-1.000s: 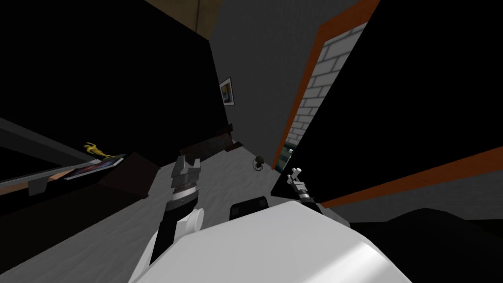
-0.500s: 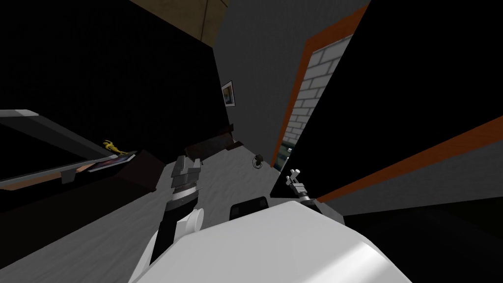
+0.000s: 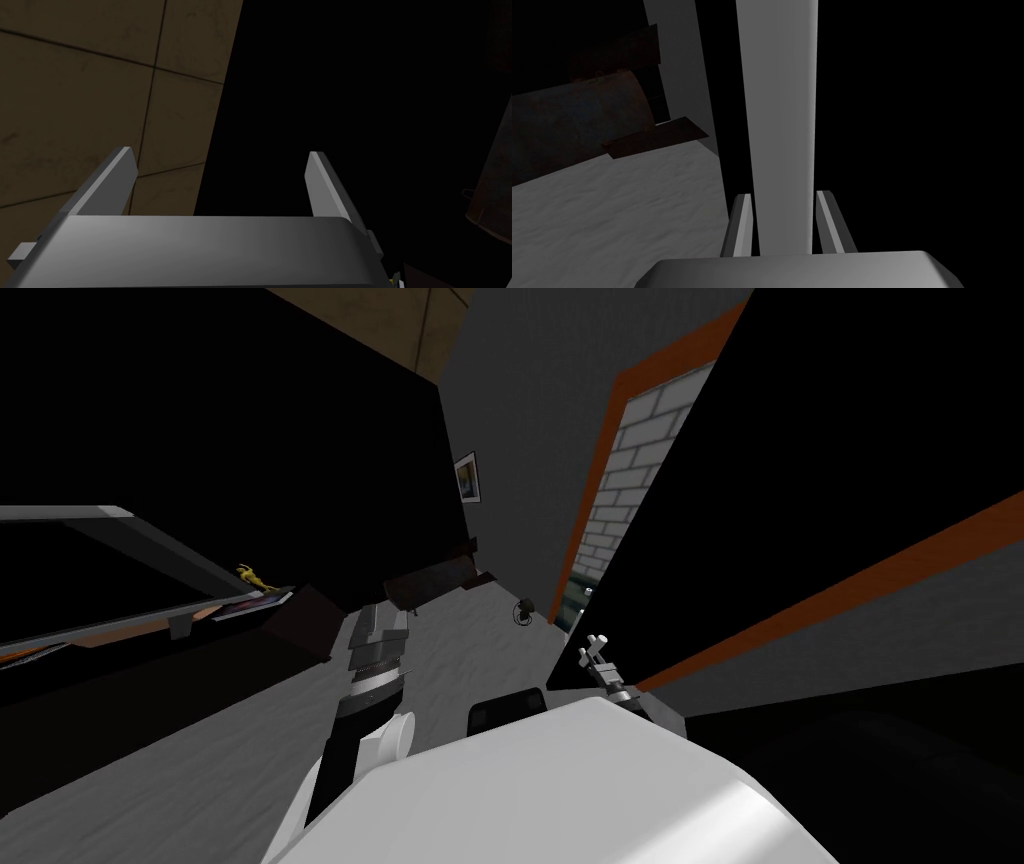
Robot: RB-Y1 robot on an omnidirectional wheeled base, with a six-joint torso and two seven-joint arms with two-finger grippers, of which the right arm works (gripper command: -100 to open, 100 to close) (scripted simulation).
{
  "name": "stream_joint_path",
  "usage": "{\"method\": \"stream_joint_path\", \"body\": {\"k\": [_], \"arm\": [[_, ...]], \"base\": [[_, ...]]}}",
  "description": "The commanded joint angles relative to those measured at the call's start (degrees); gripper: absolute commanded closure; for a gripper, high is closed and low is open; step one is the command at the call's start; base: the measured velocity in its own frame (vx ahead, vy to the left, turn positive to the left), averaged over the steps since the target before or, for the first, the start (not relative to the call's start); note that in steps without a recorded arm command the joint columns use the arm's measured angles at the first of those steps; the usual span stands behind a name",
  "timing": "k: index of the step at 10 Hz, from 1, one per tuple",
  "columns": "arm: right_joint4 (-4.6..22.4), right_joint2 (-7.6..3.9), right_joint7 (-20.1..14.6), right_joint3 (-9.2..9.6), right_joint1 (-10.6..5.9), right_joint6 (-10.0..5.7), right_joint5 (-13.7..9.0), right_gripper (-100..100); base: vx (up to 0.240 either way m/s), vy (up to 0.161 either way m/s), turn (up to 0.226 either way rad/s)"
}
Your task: Pull the door open
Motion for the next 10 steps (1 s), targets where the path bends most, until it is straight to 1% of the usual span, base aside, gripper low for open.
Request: {"method": "stream_joint_path", "body": {"k": [1,3,4,5,7,8,9,10], "arm": [[0.1,-0.43,-0.4,1.20,0.39,-1.10,0.9,100],[-0.1,-0.81,-0.7,2.30,0.70,-1.99,1.8,100],[0.0,-0.57,-0.7,2.06,0.40,-1.71,1.6,100],[1.2,-0.59,-1.3,2.90,0.86,-3.34,2.2,100],[2.2,-0.67,-1.9,3.53,1.25,-4.92,2.6,100],[3.5,-0.76,-2.6,4.30,1.71,-6.81,3.1,100],[4.1,-0.80,-3.0,4.70,1.96,-7.81,3.3,100],[5.5,-0.90,-3.8,5.51,2.45,-9.81,3.9,100]], "base": [[-0.217,-0.058,0.049],[-0.200,-0.052,0.031],[-0.090,-0.008,0.012],[-0.090,-0.013,0.079],[-0.111,-0.039,0.080],[-0.140,-0.042,0.105],[-0.135,-0.049,0.094],[-0.138,-0.037,0.123]]}}
